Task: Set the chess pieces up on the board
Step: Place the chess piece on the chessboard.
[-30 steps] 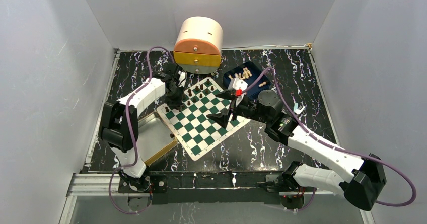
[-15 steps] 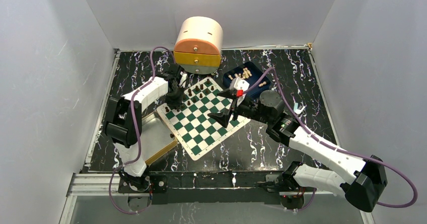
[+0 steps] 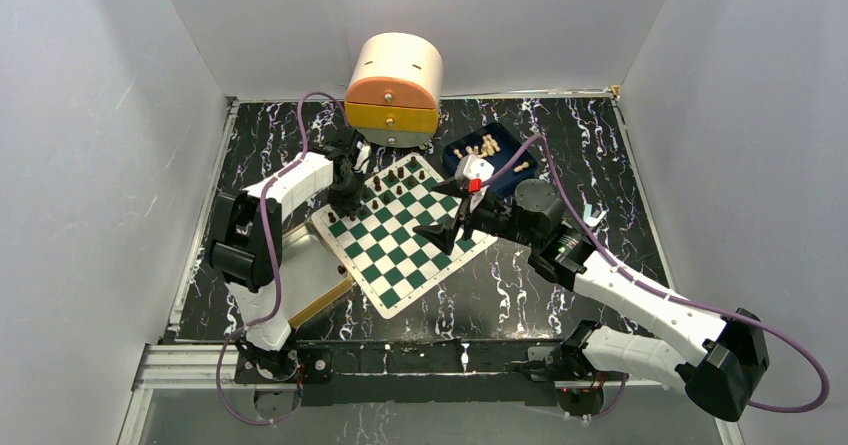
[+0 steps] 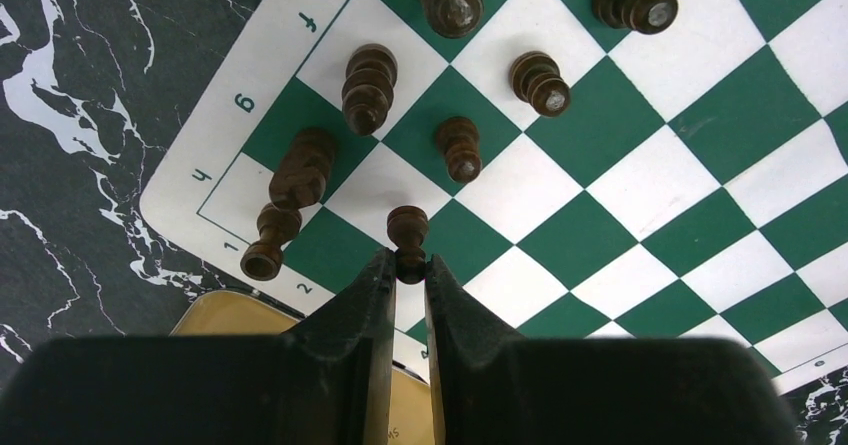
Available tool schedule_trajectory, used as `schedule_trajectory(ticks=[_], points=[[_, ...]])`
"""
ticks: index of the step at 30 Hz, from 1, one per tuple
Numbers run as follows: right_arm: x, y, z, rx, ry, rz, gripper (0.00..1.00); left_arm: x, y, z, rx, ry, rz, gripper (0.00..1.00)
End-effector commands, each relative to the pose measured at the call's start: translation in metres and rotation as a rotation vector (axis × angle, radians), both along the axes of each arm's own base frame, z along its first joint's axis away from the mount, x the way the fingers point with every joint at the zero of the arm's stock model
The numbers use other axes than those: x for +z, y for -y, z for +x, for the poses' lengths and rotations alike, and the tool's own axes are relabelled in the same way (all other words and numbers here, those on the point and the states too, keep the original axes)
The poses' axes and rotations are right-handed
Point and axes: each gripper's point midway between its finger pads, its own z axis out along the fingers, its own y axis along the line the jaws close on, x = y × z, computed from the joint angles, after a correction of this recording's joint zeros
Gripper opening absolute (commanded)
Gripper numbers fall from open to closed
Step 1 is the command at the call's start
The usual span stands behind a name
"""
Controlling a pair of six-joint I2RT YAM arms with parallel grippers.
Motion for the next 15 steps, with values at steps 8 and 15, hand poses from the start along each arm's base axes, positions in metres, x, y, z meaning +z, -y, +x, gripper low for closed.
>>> schedule_trajectory(ticks=[8,15], points=[[0.0248,0.0009,0.0019,-0.013,0.051,0.049,0.99,-0.0096,-0.0091,-0.0010,-0.001,-0.019,0.034,0.01],[0.0257,0.0012,0.0026,-0.016,0.056,0.047,0.99,-0.0136,-0.0128,0.0004,0.004,-0.019,0.044,0.01]])
